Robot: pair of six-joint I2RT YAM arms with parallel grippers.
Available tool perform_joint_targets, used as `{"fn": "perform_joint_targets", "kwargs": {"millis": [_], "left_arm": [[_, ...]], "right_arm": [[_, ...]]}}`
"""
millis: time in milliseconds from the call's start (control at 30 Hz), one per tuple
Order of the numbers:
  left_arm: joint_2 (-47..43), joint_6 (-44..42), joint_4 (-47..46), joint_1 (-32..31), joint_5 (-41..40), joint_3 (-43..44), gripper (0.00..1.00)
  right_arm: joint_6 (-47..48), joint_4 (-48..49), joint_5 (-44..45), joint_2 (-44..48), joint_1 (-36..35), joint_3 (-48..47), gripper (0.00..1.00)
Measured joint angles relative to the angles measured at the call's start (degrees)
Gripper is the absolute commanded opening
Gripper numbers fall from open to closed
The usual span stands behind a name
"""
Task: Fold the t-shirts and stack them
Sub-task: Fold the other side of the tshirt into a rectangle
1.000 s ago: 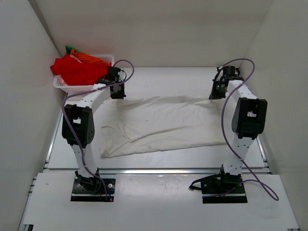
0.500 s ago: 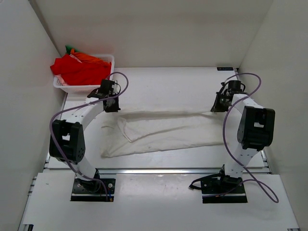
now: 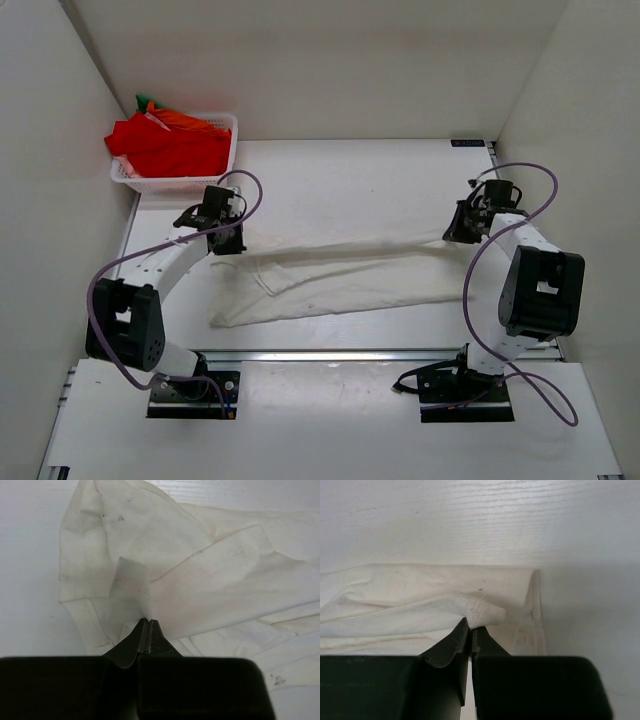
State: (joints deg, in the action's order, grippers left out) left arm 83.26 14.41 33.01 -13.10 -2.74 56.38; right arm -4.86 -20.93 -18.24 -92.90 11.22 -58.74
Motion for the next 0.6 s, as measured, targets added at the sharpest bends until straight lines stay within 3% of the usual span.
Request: {"fn": "perform_joint_targets", "kwargs": {"millis": [333, 400, 433, 500, 600], "left_arm": [[-4.57, 0.46, 1.29, -0.9, 0.44, -2.14, 0.0], [-5.77, 0.48, 1.53, -0.9, 0.68, -2.75, 0.0], [-6.29, 0.48, 1.68, -0.9, 0.76, -3.04, 0.0], [-7.26, 0.5, 2.4, -0.74, 1.03, -3.58, 0.0], [-8.94, 0.74, 3.15, -0.68, 1.66, -4.57, 0.12]], "right_arm": [[-0.72, -3.17, 2.1, 0.02, 0.55, 0.59, 0.01], [-1.05, -4.42, 2.54, 0.11, 0.55, 0.63, 0.24], [-1.22, -5.16, 3.04, 0.24, 0.52, 0.66, 0.3], [-1.44, -7.19, 4.76, 0.7, 0.52, 0.68, 0.57], [-1.51, -10.95, 7.93, 1.57, 0.55, 0.68, 0.58]]}}
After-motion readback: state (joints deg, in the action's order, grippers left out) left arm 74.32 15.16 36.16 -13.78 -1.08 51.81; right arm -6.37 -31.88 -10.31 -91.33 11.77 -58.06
